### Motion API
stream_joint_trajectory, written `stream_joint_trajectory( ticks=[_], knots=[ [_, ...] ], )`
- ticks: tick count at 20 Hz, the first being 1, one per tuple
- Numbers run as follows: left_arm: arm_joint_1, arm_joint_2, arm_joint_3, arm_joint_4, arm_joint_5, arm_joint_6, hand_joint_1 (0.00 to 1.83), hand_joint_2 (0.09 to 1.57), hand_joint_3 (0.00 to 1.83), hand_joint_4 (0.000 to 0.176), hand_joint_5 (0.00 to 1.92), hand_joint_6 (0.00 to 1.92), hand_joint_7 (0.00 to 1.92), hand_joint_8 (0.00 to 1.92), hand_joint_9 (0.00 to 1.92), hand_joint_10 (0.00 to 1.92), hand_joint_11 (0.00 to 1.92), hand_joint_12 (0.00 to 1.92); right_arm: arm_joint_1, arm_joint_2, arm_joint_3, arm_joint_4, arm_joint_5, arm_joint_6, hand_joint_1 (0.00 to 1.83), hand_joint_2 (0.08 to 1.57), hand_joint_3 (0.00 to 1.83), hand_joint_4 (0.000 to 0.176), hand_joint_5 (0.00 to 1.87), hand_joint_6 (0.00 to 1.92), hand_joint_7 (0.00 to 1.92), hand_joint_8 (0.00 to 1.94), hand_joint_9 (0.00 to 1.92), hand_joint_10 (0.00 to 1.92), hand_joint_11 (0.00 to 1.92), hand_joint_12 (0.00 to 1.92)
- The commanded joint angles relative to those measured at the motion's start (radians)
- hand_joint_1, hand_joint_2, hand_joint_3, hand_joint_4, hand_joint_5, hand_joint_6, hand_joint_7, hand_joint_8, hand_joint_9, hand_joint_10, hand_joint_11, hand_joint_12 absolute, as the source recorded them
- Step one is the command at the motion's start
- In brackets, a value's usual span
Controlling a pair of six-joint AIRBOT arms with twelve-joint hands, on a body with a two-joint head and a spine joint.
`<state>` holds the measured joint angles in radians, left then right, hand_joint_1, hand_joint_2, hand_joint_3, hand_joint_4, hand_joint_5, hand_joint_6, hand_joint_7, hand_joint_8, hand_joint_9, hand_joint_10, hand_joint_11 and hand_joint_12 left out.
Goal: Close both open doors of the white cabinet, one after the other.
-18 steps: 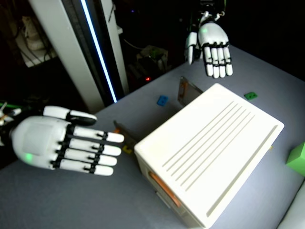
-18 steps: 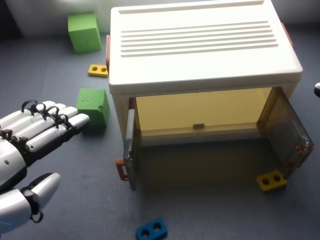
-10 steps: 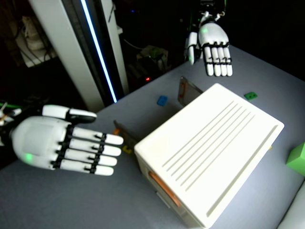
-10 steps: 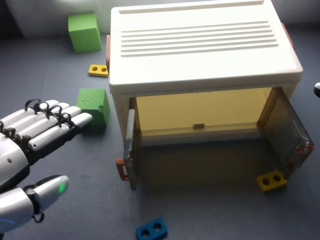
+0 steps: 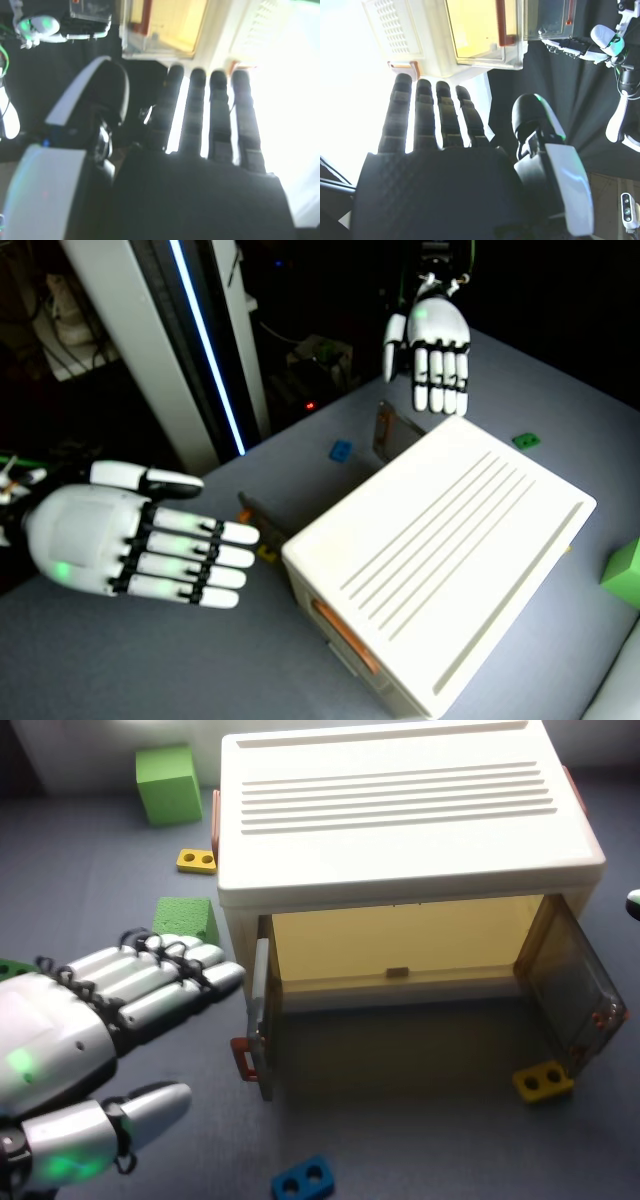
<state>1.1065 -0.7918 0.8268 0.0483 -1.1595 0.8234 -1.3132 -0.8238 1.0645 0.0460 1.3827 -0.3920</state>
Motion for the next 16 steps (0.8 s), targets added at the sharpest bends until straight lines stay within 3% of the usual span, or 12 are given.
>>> stream_joint_trajectory(
  ticks=[1, 6, 10, 16],
  knots=[
    [-0.016, -0.005, 0.003, 0.011, -0.101, -0.012, 0.00, 1.57, 0.17, 0.000, 0.01, 0.00, 0.00, 0.00, 0.00, 0.00, 0.03, 0.01, 0.003, 0.000, 0.005, 0.026, 0.113, 0.006, 0.00, 1.42, 0.00, 0.000, 0.01, 0.00, 0.00, 0.00, 0.00, 0.00, 0.00, 0.00],
    [-0.047, -0.026, 0.018, 0.051, -0.083, -0.039, 0.00, 1.57, 0.15, 0.000, 0.00, 0.00, 0.00, 0.00, 0.00, 0.00, 0.01, 0.00, 0.003, -0.005, 0.010, 0.026, 0.108, 0.006, 0.00, 1.42, 0.00, 0.023, 0.01, 0.00, 0.00, 0.00, 0.00, 0.00, 0.01, 0.00],
    [-0.064, -0.035, 0.025, 0.074, -0.069, -0.052, 0.00, 1.57, 0.17, 0.000, 0.04, 0.01, 0.00, 0.00, 0.01, 0.00, 0.05, 0.02, 0.003, -0.006, 0.011, 0.026, 0.107, 0.006, 0.00, 1.44, 0.01, 0.000, 0.03, 0.01, 0.00, 0.00, 0.00, 0.00, 0.06, 0.02],
    [-0.108, -0.058, 0.040, 0.122, -0.041, -0.081, 0.00, 1.57, 0.19, 0.000, 0.06, 0.00, 0.03, 0.00, 0.02, 0.01, 0.05, 0.03, 0.003, -0.006, 0.010, 0.027, 0.108, 0.007, 0.00, 1.45, 0.01, 0.000, 0.04, 0.01, 0.01, 0.00, 0.00, 0.00, 0.06, 0.01]
  ],
)
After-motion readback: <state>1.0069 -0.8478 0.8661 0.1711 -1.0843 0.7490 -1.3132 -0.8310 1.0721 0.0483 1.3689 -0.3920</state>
